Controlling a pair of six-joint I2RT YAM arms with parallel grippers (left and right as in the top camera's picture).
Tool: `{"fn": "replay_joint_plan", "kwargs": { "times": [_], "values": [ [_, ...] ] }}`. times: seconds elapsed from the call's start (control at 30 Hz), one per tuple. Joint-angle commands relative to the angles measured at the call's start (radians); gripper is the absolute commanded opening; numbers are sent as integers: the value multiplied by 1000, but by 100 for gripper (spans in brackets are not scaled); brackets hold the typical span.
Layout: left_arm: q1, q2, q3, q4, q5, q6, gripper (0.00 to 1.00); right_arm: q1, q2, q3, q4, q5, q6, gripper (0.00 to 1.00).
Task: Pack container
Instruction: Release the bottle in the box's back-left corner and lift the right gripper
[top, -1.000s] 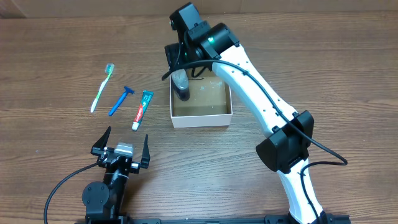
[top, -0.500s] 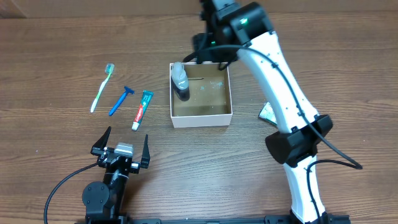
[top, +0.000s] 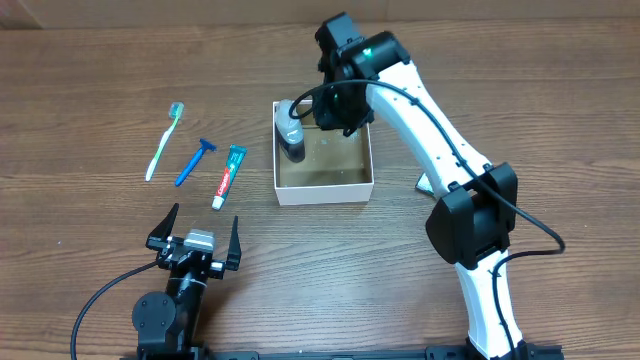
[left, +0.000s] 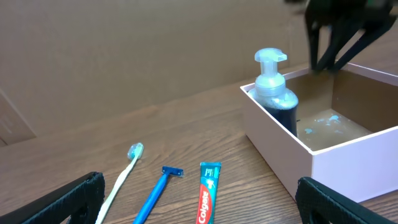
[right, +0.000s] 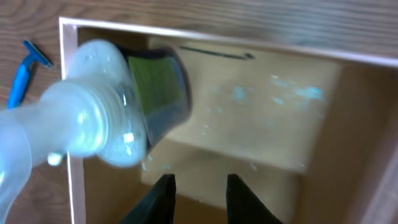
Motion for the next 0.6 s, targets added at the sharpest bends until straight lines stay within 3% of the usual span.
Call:
{"fn": "replay_joint_plan", "kwargs": {
  "times": [0.0, 0.57],
  "values": [
    [5, -9, -3, 0, -6, 4, 100, -1, -14, -82, 66, -77, 17, 29],
    [5, -9, -3, 0, -6, 4, 100, 62, -12, -177, 274, -76, 80, 30]
  ]
}}
